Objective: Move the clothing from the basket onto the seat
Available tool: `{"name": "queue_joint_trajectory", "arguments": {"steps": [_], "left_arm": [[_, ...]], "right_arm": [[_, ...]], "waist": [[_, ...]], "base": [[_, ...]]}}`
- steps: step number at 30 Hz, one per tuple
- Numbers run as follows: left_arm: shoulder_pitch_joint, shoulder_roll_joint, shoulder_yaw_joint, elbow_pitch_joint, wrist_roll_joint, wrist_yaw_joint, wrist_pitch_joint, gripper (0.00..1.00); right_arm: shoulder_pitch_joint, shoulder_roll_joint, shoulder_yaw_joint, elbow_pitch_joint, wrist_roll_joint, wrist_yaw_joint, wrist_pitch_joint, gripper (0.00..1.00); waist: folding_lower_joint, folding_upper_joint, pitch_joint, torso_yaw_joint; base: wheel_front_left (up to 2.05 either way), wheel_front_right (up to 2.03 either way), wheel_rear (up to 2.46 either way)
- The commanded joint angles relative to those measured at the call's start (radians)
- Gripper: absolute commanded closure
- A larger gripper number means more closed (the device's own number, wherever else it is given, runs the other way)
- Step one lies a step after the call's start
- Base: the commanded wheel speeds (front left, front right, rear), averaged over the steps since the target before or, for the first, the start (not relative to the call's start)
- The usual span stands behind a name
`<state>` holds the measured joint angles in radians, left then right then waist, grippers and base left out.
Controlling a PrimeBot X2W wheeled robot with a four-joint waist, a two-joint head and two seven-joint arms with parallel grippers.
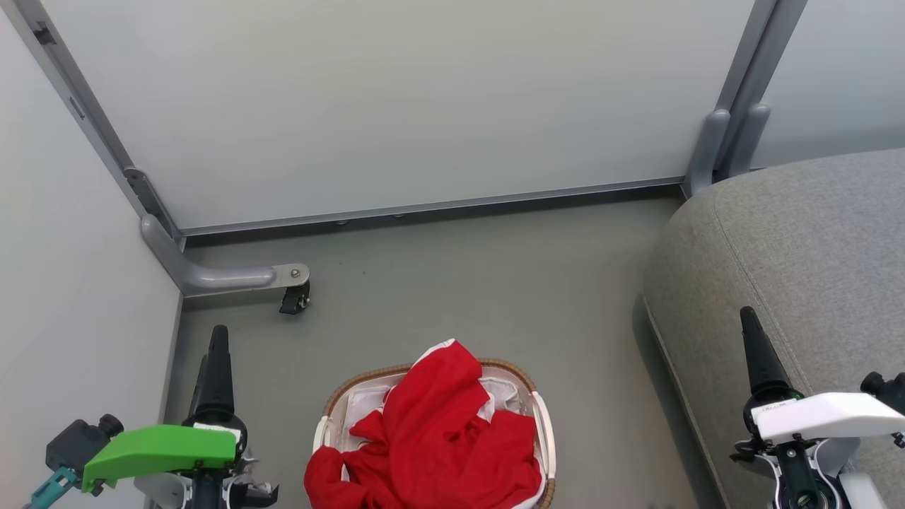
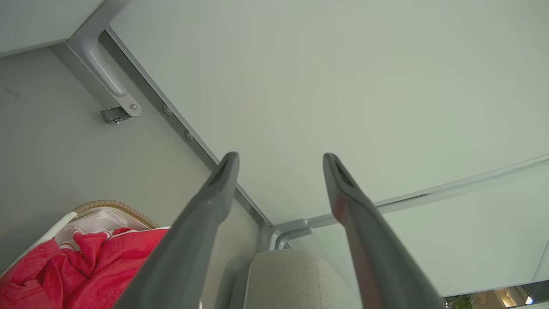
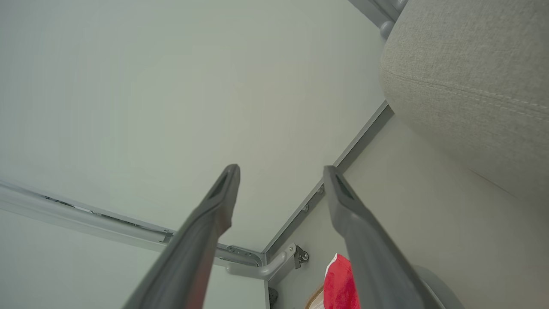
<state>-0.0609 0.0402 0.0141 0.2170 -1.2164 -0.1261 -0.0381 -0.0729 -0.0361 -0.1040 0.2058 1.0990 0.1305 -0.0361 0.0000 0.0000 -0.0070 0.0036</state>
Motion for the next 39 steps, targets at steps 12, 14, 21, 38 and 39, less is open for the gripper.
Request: {"name": "queue_joint_trajectory", "arguments": {"steps": [12,14,21,38,39], "left_arm": [[0.014,0.007,-0.030,-0.017,0.240,0.005,-0.048,0.00],[0.017,0.008,-0.034,-0.014,0.277,0.008,-0.054,0.00],[0.026,0.008,-0.050,0.008,0.391,0.009,-0.075,0.00],[0.037,0.010,-0.072,0.055,0.593,0.014,-0.122,0.00],[0.038,0.010,-0.074,0.057,0.602,0.014,-0.124,0.00]], "right_arm": [[0.018,-0.009,0.031,-0.052,-0.264,0.000,-0.049,0.00],[0.022,-0.010,0.035,-0.050,-0.298,0.000,-0.055,0.00],[0.030,-0.011,0.044,-0.039,-0.401,0.000,-0.076,0.00],[0.037,-0.013,0.063,-0.009,-0.604,0.000,-0.123,0.00],[0.038,-0.013,0.063,-0.008,-0.616,0.000,-0.126,0.00]], "waist": [[0.0000,0.0000,-0.003,0.002],[0.0000,0.0000,-0.003,0.002],[0.0000,0.0000,-0.005,0.004],[0.0000,0.0000,-0.005,0.005],[0.0000,0.0000,-0.005,0.006]], "base": [[0.00,0.00,0.00],[0.00,0.00,0.00],[0.00,0.00,0.00],[0.00,0.00,0.00],[0.00,0.00,0.00]]}}
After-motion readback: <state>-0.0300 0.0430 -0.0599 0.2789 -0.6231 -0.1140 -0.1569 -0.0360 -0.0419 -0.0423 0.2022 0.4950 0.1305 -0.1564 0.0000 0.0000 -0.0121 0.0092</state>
